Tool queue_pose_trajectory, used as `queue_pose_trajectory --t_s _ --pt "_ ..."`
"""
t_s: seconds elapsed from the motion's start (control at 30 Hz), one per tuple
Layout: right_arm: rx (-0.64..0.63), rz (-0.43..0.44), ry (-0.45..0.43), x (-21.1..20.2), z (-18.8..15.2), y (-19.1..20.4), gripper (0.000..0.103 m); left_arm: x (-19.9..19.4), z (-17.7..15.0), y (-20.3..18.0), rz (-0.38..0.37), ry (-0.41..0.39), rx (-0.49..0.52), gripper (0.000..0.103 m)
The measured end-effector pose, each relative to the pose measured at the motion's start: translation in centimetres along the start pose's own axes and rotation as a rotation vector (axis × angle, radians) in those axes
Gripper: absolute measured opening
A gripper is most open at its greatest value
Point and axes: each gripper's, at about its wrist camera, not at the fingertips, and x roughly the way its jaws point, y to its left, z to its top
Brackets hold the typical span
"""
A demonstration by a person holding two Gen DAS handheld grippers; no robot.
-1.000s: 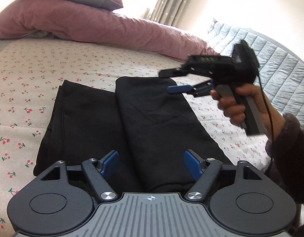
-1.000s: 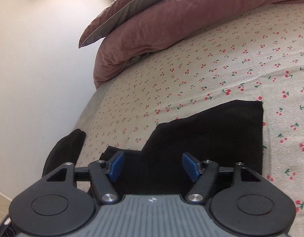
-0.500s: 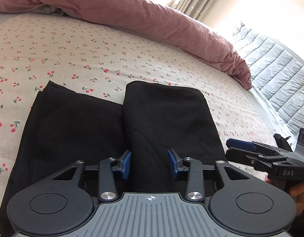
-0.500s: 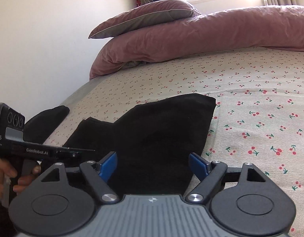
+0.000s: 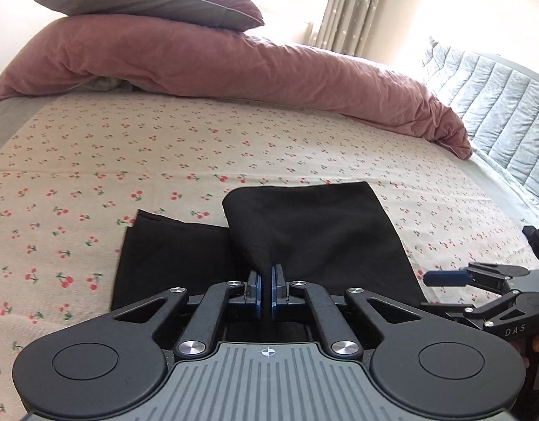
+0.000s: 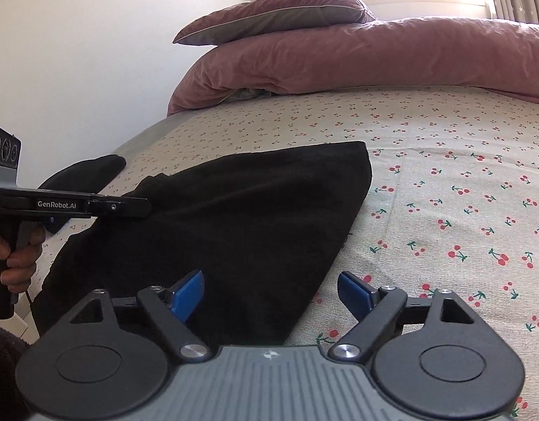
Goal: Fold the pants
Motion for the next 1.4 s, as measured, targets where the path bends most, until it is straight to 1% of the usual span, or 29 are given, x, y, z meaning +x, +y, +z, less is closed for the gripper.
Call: queue_pose_trajectory --t_s 0.1,0.17,0.27,0.33,0.43,0.5,0.53,0.57,0.6,0.67,0.7,0.73,0.77,0.8,0.87,0.93,0.97,1.03,1.07,1.13,1.2,1.23,1.27,1.33,1.37,1.4 --pt "0.007 0.008 0.006 0.2 0.0 0.1 0.087 -1.3 0.2 2.4 0.049 -0.025 -0.046 0.003" --pt "0.015 0.015 0.008 0.3 -0.1 0.0 0.087 -2.0 0.2 3.8 0.076 -0.028 -0.066 0.003" --pt "0.024 0.021 0.015 0.6 -0.1 -0.1 0.088 -3.1 -0.2 5.9 0.089 -0.039 -0.111 0.004" --pt "0.027 0.024 0.016 0.7 -0.1 -0.1 0.089 -3.4 -0.3 6.6 0.107 -0.047 -0.123 0.004" --pt "0.034 0.031 0.016 0.8 -0.2 -0.2 0.09 -2.9 -0.6 7.5 0.164 -0.037 -0.12 0.005" --pt "0.037 0.033 0.015 0.9 -0.1 0.0 0.091 -2.4 -0.9 8.4 0.16 -0.021 -0.149 0.009" --pt "0.037 0.032 0.014 1.0 -0.1 0.0 0.091 -2.3 -1.0 8.6 0.154 -0.016 -0.16 0.014" --pt "0.038 0.032 0.013 1.0 -0.1 0.1 0.091 -2.4 -1.1 9.0 0.137 -0.013 -0.173 0.016" --pt "0.039 0.035 0.013 0.9 -0.1 0.1 0.091 -2.5 -1.2 9.2 0.12 -0.01 -0.188 0.021" --pt "0.053 0.05 0.015 0.8 -0.1 0.0 0.091 -2.6 -1.3 9.5 0.078 -0.006 -0.213 0.048" --pt "0.067 0.063 0.02 0.8 -0.1 -0.1 0.09 -2.5 -1.5 9.8 0.052 -0.004 -0.239 0.052" --pt "0.083 0.081 0.026 0.7 -0.1 -0.3 0.09 -2.3 -1.6 10.3 0.021 0.004 -0.273 0.053" --pt "0.103 0.102 0.035 0.9 -0.1 -0.5 0.089 -2.0 -1.9 10.8 -0.014 0.016 -0.314 0.053" --pt "0.133 0.128 0.047 1.1 0.0 -0.7 0.086 -1.5 -2.0 11.3 -0.044 0.031 -0.35 0.053" --pt "0.185 0.172 0.059 1.4 0.1 -1.2 0.079 -0.6 -2.3 12.4 -0.085 0.057 -0.418 0.05" --pt "0.233 0.208 0.069 1.9 0.2 -1.6 0.07 0.6 -2.5 13.3 -0.139 0.086 -0.478 0.048" --pt "0.258 0.231 0.075 2.3 0.3 -1.7 0.067 1.1 -2.6 13.7 -0.16 0.094 -0.506 0.048" --pt "0.318 0.273 0.085 3.2 0.2 -2.1 0.057 1.7 -2.5 14.3 -0.195 0.097 -0.548 0.048" --pt "0.349 0.284 0.083 3.6 0.2 -2.3 0.054 2.0 -2.4 14.6 -0.213 0.1 -0.562 0.048" --pt "0.418 0.316 0.08 4.6 0.3 -2.9 0.046 2.7 -2.5 15.2 -0.262 0.107 -0.593 0.048" --pt "0.489 0.332 0.082 5.5 0.5 -3.3 0.042 3.3 -2.5 15.9 -0.299 0.107 -0.646 0.048" --pt "0.513 0.336 0.082 5.9 0.7 -3.3 0.04 3.5 -2.6 16.2 -0.309 0.107 -0.676 0.046" --pt "0.53 0.339 0.082 6.3 0.8 -3.3 0.039 3.7 -2.5 16.3 -0.314 0.108 -0.695 0.042" --pt "0.544 0.34 0.074 6.8 0.9 -3.1 0.037 4.2 -2.5 16.1 -0.318 0.109 -0.704 0.039" --pt "0.548 0.337 0.07 7.0 1.0 -2.9 0.036 4.4 -2.4 15.9 -0.319 0.11 -0.708 0.034" --pt "0.556 0.334 0.064 7.2 1.0 -2.7 0.032 4.6 -2.4 15.7 -0.321 0.114 -0.713 0.032"
